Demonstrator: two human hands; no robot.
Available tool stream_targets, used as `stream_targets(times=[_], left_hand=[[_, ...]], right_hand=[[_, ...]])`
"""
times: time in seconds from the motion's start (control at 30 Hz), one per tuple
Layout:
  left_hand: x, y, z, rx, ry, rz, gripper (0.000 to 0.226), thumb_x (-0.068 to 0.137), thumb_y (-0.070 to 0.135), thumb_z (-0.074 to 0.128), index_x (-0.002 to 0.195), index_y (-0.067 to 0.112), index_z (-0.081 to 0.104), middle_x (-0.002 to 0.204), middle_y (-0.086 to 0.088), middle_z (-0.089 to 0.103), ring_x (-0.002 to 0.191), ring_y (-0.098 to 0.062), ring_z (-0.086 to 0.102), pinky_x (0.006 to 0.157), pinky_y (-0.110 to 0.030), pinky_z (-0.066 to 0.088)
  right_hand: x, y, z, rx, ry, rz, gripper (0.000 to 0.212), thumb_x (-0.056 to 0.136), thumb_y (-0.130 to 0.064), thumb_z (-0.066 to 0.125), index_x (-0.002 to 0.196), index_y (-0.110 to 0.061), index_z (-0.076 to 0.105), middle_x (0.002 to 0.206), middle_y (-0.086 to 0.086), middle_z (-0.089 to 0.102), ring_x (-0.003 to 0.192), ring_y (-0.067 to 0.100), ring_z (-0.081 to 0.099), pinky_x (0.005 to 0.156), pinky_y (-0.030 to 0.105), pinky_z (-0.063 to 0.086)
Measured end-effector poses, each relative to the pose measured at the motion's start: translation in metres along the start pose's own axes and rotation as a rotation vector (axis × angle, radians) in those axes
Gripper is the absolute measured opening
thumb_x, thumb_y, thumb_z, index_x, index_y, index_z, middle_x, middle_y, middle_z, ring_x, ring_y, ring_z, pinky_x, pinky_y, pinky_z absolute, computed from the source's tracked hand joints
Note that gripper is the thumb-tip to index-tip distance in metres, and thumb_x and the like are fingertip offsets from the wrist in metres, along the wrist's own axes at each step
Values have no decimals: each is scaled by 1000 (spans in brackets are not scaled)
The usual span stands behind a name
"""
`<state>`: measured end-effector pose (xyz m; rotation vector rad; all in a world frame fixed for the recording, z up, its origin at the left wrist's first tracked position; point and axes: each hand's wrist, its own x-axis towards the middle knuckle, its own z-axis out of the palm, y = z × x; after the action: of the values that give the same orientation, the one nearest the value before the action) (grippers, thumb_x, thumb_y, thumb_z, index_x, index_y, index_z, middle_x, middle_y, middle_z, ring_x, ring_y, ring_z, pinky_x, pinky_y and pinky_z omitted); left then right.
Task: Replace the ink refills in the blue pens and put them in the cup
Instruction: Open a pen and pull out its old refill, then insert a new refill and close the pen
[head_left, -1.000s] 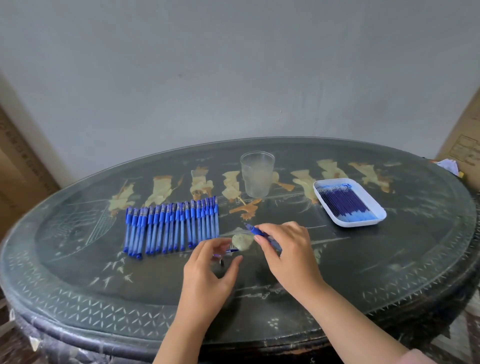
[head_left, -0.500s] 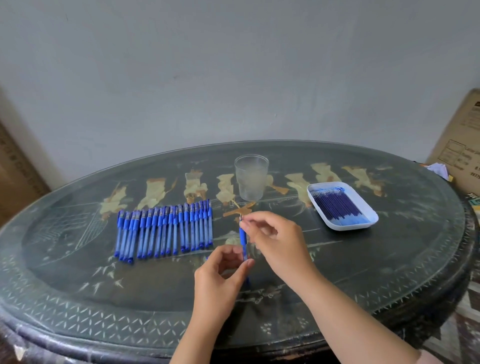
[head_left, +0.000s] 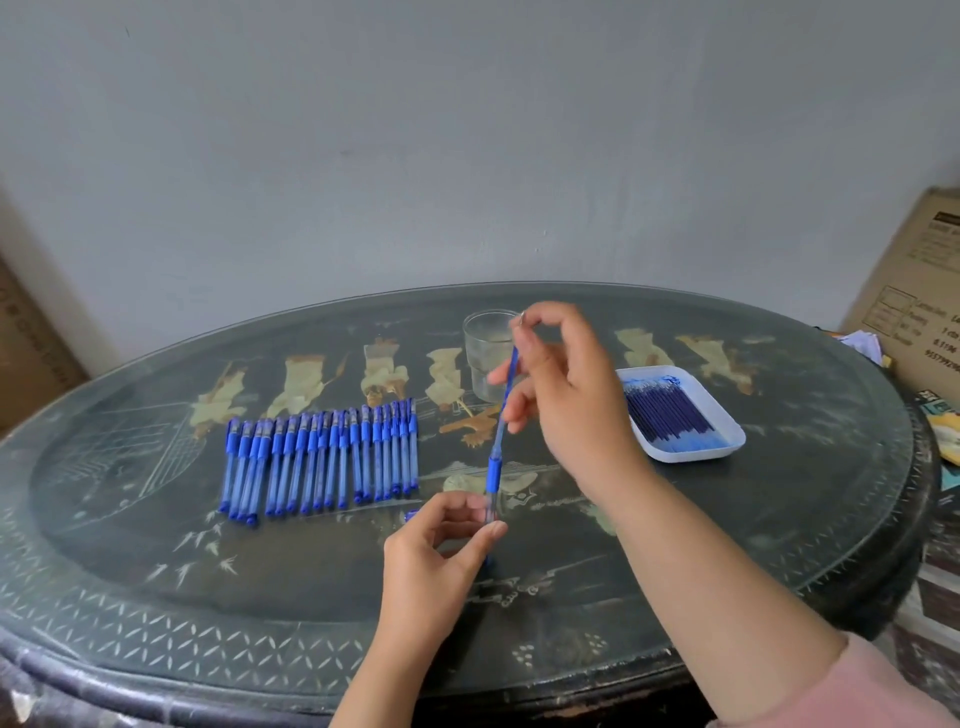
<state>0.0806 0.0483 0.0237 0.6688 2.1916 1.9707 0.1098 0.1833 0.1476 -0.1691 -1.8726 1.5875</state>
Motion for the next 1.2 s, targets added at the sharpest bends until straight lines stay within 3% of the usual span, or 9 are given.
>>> stream_targets(times=[0.43, 0.6, 0.73, 0.83, 0.93, 0.97, 1.07, 1.2], left_hand=[[0, 0, -1, -18, -22, -16, 23, 77, 9, 81, 89, 26, 72, 85, 11, 72, 77, -8, 69, 64, -19, 55], [1, 2, -2, -66, 37, -2, 21, 77, 10, 80, 91, 24, 72, 85, 9, 73, 78, -9, 70, 68, -18, 54], [15, 5, -15, -110, 167, 30, 22, 79, 11, 78, 96, 22, 70, 88, 7, 74, 80, -11, 70, 71, -20, 55], [36, 3, -30, -94, 302, 22, 20, 81, 15, 77, 97, 24, 69, 87, 10, 73, 80, -10, 69, 74, -24, 56], [53, -4, -42, -37, 402, 16, 18, 83, 18, 76, 99, 24, 69, 89, 11, 72, 83, -8, 69, 72, -16, 51], [57, -7, -45, -15, 421, 14, 18, 84, 18, 76, 99, 25, 68, 90, 12, 72, 84, -6, 69, 72, -14, 50], [60, -14, -48, 36, 455, 19, 19, 85, 20, 75, 101, 26, 67, 91, 13, 70, 82, 0, 67, 71, -13, 51], [62, -18, -49, 70, 467, 36, 20, 84, 20, 75, 103, 23, 67, 92, 13, 70, 82, 2, 66, 69, -4, 47]], right_hand=[[7, -2, -25, 67, 70, 27, 24, 99, 0, 50, 102, -18, 65, 76, 1, 71, 57, 11, 56, 63, 24, 51], [18, -9, -45, 26, 145, -54, 25, 102, -12, 49, 107, -28, 67, 82, -3, 70, 63, 12, 50, 61, 22, 51], [24, 27, -64, -176, 247, 25, 27, 104, -24, 44, 106, -42, 64, 69, -2, 60, 59, 11, 52, 54, 24, 50], [30, 73, -74, -344, 258, 181, 29, 106, -25, 36, 120, -29, 61, 68, 0, 51, 56, 17, 44, 51, 25, 41], [38, 108, -77, -582, 170, 394, 32, 103, -13, 31, 112, -33, 55, 81, 0, 49, 74, 22, 46, 55, 30, 34], [39, 116, -76, -630, 132, 418, 35, 100, -7, 32, 112, -27, 58, 84, 2, 51, 79, 25, 48, 57, 31, 37], [41, 134, -76, -778, 121, 426, 39, 96, -2, 39, 128, -8, 60, 108, 11, 66, 101, 33, 59, 81, 36, 50], [35, 146, -75, -971, 194, 381, 31, 93, -3, 50, 113, -13, 72, 108, 10, 72, 105, 29, 61, 83, 34, 51]])
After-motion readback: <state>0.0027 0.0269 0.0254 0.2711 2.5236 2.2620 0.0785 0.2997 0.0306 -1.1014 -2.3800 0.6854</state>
